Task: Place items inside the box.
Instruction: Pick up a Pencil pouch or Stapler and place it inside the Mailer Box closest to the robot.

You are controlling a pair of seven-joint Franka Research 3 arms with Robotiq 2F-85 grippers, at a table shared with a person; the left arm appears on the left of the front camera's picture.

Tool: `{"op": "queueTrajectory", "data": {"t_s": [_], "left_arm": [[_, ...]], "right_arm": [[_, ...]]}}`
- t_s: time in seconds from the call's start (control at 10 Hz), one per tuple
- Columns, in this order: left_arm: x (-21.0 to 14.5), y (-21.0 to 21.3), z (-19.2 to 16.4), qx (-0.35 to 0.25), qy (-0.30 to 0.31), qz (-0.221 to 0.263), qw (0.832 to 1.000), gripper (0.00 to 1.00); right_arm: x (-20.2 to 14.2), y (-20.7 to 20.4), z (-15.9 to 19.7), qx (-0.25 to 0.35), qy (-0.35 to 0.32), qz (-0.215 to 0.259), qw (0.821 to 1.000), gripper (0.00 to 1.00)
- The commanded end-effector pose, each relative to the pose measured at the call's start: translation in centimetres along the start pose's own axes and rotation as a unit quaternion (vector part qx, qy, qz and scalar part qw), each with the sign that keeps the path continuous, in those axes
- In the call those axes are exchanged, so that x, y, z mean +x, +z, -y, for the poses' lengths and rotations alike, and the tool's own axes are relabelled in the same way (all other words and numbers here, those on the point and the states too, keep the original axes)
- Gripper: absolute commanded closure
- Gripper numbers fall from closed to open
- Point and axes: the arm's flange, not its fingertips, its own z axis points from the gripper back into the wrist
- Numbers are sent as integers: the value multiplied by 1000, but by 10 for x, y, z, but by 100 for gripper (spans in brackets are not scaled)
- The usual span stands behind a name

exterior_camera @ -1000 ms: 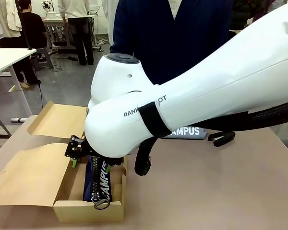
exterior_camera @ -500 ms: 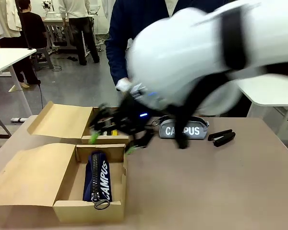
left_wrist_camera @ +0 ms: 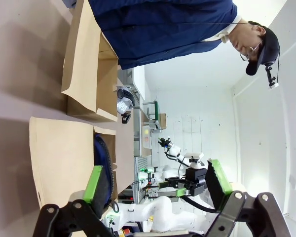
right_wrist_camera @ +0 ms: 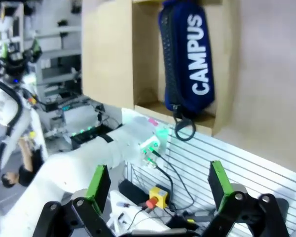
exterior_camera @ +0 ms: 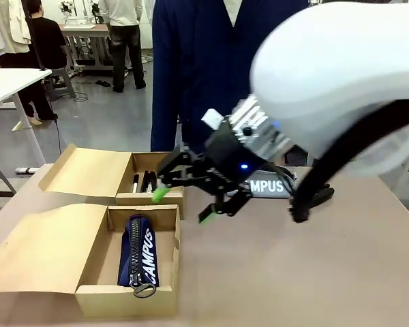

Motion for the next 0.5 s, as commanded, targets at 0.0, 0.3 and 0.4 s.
{"op": "queueTrajectory", "data": {"t_s": [0.0,0.3,0.4], "left_arm": [[-4,-1,1,-8,-10,1,1000,0],[-4,-1,1,-8,-10,1,1000,0],[-4,-1,1,-8,-10,1,1000,0]], "right_arm": [[-5,14,13,4,-8,14,1000,0],[16,145,75,106,-87,34,990,0],[18,191,110,153,-114,22,981,0]]}}
